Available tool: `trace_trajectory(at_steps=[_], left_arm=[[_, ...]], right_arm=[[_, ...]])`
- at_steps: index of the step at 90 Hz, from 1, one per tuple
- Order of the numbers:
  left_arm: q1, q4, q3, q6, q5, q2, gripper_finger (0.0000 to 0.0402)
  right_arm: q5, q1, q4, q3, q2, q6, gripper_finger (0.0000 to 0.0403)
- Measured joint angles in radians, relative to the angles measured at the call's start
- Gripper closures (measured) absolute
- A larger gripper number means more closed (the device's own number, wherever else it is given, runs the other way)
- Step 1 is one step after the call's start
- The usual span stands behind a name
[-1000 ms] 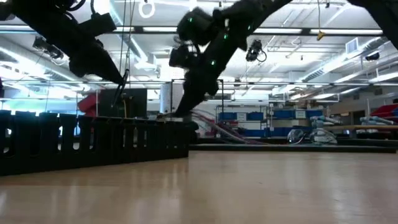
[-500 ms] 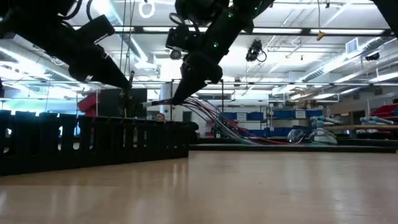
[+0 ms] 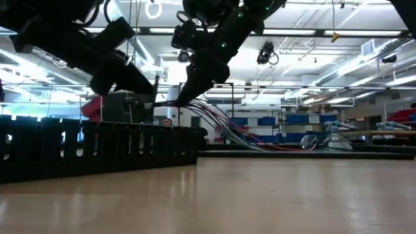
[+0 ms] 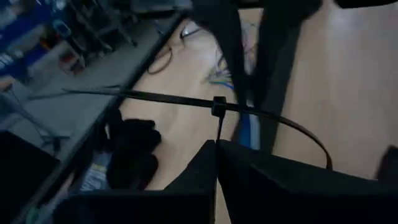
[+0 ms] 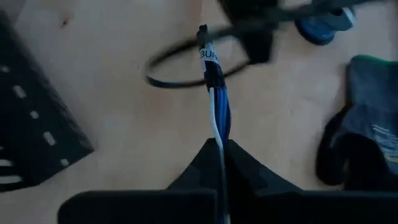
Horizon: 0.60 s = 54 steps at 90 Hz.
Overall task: Ziptie cables
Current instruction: Wrap the cable wires with the black zip tie
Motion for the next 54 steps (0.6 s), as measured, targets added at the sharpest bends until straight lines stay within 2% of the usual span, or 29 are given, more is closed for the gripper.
trace_trajectory(at_steps=[8, 17, 28, 40, 54], left_arm=[[0.021, 0.029, 0.010, 0.031, 0.008, 0.012, 0.0401], [0.049, 0.094, 0.023, 0.053, 0.073, 0.021, 0.0402], [0.060, 0.103, 0.022, 0.053, 0.076, 0.023, 0.0402], [0.060, 0.100, 0.022, 0.052, 0.082, 0.024, 0.0402], [0.060, 0.099, 0.022, 0.052, 0.083, 0.023, 0.0402]], right_arm=[[-0.015, 0.004, 0.020, 0.000, 0.000, 0.003, 0.0402], [-0.045, 0.005, 0.069, 0.000, 0.000, 0.002, 0.0402], [-0.093, 0.005, 0.092, 0.000, 0.000, 0.003, 0.0385], [-0.098, -0.006, 0.069, 0.000, 0.000, 0.038, 0.0349], [-0.104, -0.022, 0.026, 0.000, 0.001, 0.120, 0.0287]])
